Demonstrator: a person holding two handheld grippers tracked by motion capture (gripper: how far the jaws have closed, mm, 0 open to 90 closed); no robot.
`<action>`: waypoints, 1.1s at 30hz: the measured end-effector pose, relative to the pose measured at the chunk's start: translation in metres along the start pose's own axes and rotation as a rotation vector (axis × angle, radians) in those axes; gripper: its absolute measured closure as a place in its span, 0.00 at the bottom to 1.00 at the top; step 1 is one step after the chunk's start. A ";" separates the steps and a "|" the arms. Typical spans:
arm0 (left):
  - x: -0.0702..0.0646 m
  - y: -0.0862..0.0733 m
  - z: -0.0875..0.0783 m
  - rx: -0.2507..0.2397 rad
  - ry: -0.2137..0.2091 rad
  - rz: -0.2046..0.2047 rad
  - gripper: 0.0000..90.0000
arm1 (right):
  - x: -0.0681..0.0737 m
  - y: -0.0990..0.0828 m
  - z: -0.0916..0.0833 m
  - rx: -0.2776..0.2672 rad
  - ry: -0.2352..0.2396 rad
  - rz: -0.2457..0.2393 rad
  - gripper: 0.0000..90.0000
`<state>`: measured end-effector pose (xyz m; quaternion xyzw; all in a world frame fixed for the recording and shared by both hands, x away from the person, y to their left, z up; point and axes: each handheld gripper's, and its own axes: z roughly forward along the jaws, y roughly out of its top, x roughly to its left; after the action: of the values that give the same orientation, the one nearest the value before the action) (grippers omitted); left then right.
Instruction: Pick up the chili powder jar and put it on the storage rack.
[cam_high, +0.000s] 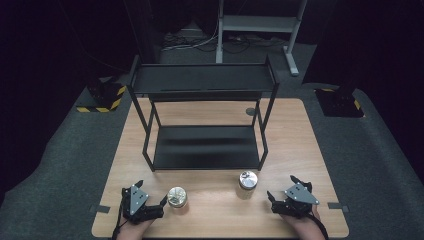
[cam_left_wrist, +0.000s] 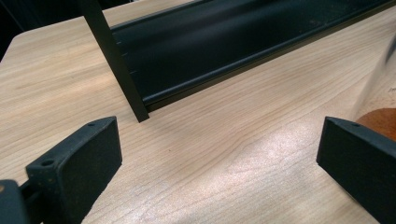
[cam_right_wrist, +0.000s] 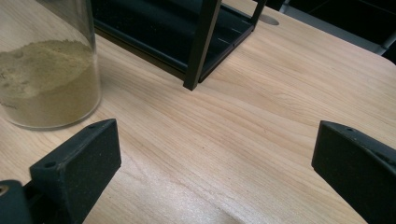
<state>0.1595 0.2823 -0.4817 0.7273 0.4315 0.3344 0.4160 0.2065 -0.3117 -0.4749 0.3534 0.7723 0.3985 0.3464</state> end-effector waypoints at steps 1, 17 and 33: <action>-0.001 0.001 0.000 0.007 -0.001 0.008 0.00 | 0.000 0.000 0.000 0.000 0.000 0.000 0.00; -0.002 0.004 0.001 0.020 -0.005 0.029 0.01 | 0.001 0.001 0.000 0.005 -0.012 0.012 0.00; 0.006 0.002 -0.001 0.016 -0.018 -0.026 0.01 | 0.001 0.000 0.000 -0.001 -0.013 0.015 0.00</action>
<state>0.1613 0.2873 -0.4784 0.7277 0.4399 0.3189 0.4185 0.2059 -0.3109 -0.4753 0.3616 0.7671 0.3990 0.3486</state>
